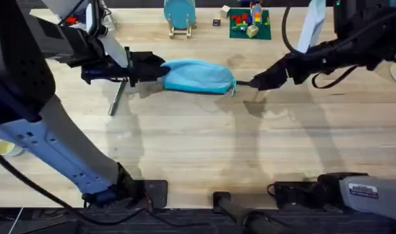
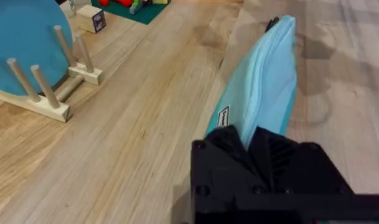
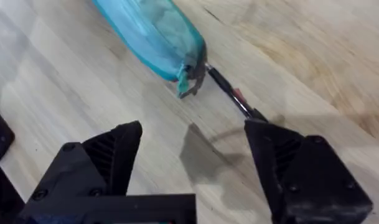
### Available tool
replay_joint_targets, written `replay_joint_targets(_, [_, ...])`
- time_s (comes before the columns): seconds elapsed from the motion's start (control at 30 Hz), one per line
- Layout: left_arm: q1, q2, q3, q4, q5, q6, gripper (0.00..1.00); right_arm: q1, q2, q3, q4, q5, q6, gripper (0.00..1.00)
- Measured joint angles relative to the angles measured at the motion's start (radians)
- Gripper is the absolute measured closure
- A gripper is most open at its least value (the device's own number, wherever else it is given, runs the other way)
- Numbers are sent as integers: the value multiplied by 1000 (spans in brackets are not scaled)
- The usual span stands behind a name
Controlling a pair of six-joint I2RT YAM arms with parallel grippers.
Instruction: Unzip the bag, pick up the pens from the table one at a time and place them inside, then zip the bag closed.
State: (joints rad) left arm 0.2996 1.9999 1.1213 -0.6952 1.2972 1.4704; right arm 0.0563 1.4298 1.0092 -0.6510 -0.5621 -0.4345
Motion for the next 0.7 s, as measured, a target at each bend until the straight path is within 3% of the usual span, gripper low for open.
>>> replay_joint_targets(0.7, [0, 0, 0, 0, 0, 0, 958, 22, 129, 3, 92, -81, -25, 6])
